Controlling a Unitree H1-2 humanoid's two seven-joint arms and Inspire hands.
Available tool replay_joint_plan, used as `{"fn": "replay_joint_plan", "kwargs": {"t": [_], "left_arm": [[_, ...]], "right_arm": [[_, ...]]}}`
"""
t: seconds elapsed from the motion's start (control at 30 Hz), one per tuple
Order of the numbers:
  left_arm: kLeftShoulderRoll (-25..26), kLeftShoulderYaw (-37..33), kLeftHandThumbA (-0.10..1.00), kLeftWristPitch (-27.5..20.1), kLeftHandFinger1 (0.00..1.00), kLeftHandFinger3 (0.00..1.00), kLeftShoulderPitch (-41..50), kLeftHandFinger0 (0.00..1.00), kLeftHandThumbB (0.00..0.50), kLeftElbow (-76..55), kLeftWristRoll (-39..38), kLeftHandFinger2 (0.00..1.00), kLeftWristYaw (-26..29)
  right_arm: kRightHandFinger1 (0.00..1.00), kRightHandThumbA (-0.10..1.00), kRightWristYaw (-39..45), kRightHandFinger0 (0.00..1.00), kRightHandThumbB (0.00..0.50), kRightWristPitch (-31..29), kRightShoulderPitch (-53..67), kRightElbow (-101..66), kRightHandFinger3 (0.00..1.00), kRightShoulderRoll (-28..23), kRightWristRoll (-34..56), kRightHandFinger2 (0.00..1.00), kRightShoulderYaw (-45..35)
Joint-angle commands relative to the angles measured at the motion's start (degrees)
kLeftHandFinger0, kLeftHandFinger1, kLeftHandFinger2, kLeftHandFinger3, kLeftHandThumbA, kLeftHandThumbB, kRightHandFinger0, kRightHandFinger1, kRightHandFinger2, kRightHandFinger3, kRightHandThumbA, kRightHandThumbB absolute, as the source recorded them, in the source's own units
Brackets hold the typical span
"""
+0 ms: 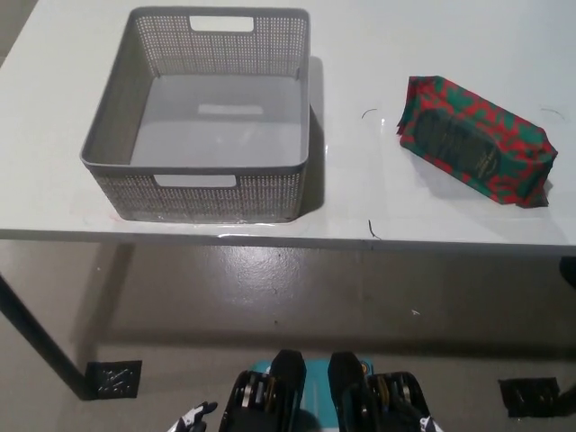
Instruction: Use the right hand to pick up a bag of coffee beans on the right hand side and place it into a container on the left hand side
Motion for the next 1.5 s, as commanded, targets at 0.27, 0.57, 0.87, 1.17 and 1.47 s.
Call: {"fn": "replay_joint_plan", "kwargs": {"t": [0.27,0.57,0.87,1.17,1.47], "left_arm": [[-1.64,-0.44,1.00,-1.29,1.00,1.00,-3.55,1.00,0.455,-5.94,-1.60,1.00,-0.85],[-1.69,-0.30,1.00,-0.96,1.00,1.00,-2.93,1.00,0.443,-5.31,-1.77,1.00,-0.95],[-1.44,-0.16,1.00,-0.06,1.00,1.00,-2.50,1.00,0.462,-5.13,-1.52,1.00,-0.97],[-0.49,0.94,1.00,-0.99,1.00,1.00,-0.73,1.00,0.469,-5.38,-1.29,1.00,-0.68],[-0.20,1.46,1.00,-0.89,1.00,1.00,-0.14,1.00,0.473,-5.23,-1.12,1.00,-0.81]], "right_arm": [[1.00,0.99,-0.74,1.00,0.301,0.89,-1.98,-14.79,1.00,-1.73,0.58,1.00,-6.55],[1.00,0.96,-0.71,1.00,0.316,3.57,-6.72,-19.13,1.00,-1.64,-0.08,1.00,-8.65],[1.00,0.84,1.92,1.00,0.253,14.81,-19.92,-26.29,1.00,-7.99,-2.01,1.00,-12.12],[1.00,0.92,4.50,1.00,0.354,30.43,-44.48,-18.01,1.00,-17.68,-16.25,1.00,-10.23],[1.00,0.89,7.13,1.00,0.465,34.48,-61.83,1.66,1.00,-20.44,-22.64,1.00,-0.93]]}}
